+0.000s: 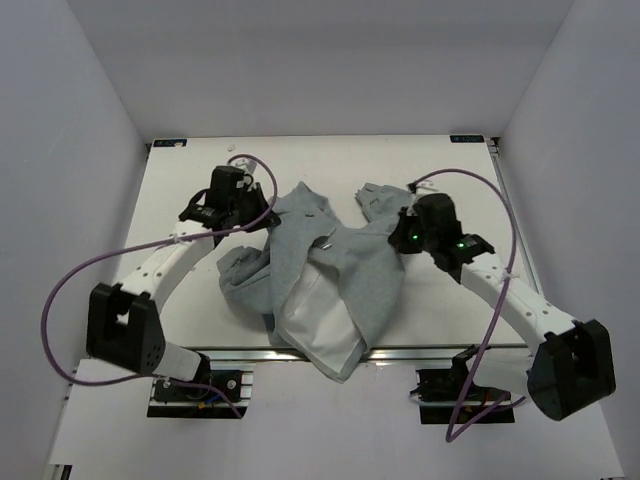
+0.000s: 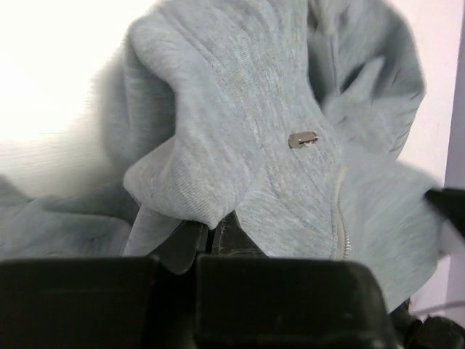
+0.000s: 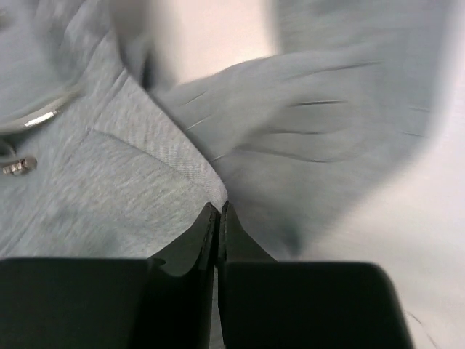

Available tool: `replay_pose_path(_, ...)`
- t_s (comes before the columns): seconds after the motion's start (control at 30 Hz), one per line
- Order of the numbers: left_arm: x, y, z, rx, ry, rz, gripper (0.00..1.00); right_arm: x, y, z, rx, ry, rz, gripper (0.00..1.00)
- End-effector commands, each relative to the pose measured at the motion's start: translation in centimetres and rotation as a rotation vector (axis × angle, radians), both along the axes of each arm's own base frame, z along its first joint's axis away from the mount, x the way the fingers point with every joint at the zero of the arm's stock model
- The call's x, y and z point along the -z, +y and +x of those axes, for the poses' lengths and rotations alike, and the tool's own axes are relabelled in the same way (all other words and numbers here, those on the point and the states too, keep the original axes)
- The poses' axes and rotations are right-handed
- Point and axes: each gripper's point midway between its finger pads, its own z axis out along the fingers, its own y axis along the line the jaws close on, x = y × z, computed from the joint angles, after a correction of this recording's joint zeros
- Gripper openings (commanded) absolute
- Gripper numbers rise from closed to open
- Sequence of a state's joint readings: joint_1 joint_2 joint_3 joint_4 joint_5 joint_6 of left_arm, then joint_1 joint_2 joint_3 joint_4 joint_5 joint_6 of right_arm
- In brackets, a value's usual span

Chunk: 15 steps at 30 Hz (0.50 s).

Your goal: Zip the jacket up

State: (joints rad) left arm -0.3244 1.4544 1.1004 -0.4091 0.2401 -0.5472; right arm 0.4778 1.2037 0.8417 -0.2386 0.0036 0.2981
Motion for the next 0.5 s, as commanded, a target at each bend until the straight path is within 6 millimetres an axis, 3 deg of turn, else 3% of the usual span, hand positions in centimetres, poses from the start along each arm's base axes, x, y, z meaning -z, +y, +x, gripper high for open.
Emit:
replay_pose_path(0.0, -3.7, 3.8, -0.6, -0.168, -0.117, 0.072, 0.03, -2.7, -8.2, 2.4, 0.392, -0.03, -0.002, 0.0)
replay_pose_path(0.07, -3.9, 5.7, -2.0, -0.256, -0.124, 0.1, 0.17, -2.8, -11.4, 2.1, 0.459, -0.035, 0.001, 0.0)
replay_pose_path(0.1, -3.3, 6.8, -2.7, -0.3, -0.107, 0.127, 0.17, -2.0, -12.3, 1.4, 0.472, -0.015, -0.027, 0.0)
replay_pose_path(0.17, -2.5, 7.4, -4.4, -0.307, -0.094, 0.134, 0.18, -2.3, -12.9, 0.7, 0.476, -0.026, -0.038, 0.0)
replay_pose_path(0.27, -0.3, 6.8, -6.8, -0.245, -0.046, 0.102, 0.16, -2.0, -10.6, -0.5, 0.342, 0.0, 0.023, 0.0)
replay_pose_path(0.3, 0.4, 6.0, -7.4, -0.201, -0.031, 0.077, 0.15, -2.1, -8.4, -1.3, 0.234, 0.02, 0.092, 0.0)
replay_pose_path(0.33, 0.8, 4.7, -8.3, -0.132, -0.011, 0.024, 0.15, -1.3, -7.8, -1.9, 0.193, 0.04, 0.103, 0.08)
replay_pose_path(0.37, 2.3, 4.4, -9.1, -0.113, 0.017, 0.009, 0.11, -0.9, -7.1, -2.4, 0.159, 0.049, 0.106, 0.13)
replay_pose_path(0.47, 3.4, 3.3, -9.9, -0.064, 0.033, -0.045, 0.07, -0.3, -6.8, -2.7, 0.124, 0.032, 0.031, 0.35)
